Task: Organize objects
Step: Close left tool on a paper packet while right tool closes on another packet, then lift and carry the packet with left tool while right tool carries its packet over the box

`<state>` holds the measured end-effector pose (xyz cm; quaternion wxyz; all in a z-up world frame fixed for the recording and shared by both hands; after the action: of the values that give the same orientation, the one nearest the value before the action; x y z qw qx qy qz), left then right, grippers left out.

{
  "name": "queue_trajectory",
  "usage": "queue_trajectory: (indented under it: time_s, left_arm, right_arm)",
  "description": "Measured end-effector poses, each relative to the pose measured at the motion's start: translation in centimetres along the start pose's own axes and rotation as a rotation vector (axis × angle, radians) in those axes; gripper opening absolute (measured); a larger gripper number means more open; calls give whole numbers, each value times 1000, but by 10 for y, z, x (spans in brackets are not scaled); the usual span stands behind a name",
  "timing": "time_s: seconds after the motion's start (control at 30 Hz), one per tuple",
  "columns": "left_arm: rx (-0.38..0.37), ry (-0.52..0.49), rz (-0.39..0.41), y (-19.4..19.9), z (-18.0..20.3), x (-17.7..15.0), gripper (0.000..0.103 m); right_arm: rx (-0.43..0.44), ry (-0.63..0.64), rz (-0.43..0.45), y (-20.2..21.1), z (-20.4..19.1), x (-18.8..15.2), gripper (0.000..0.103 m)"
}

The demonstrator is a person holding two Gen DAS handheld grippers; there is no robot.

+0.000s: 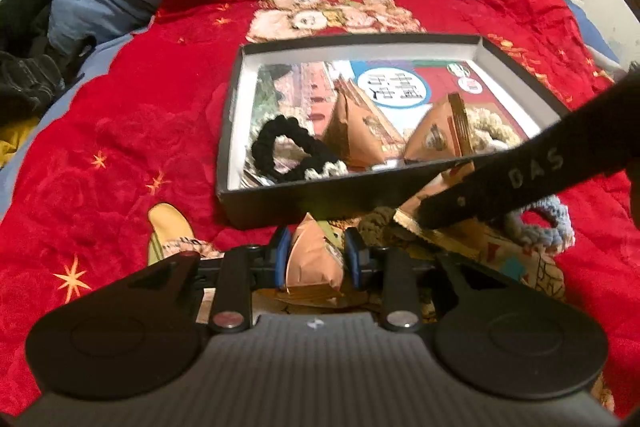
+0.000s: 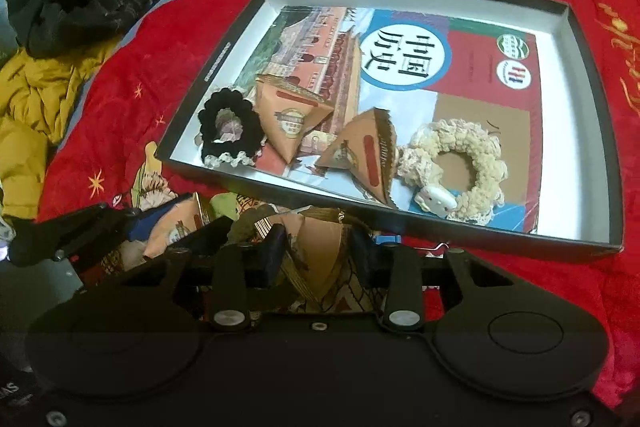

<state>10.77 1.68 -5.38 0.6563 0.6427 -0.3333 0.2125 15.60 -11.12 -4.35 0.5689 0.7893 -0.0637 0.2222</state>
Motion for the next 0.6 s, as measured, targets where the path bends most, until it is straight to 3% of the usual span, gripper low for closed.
queue_trajectory:
  time_s: [0.6]
  left_arm:
    - [4,66,71,17,-14,13,33]
  right_arm:
    - [52,107,60,25,-30,12,33]
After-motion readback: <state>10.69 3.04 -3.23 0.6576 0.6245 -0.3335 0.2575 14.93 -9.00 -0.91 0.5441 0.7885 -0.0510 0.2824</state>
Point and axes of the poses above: each gripper's, at about its wrist camera, not at the fingertips, and y roughly against the way its jaws point, z to its right, x to its top, the point moved 5 cm from there along -y, roughly the way its jaws point, and after that the axes turned 2 degrees about -y, right-handed, at the moved point
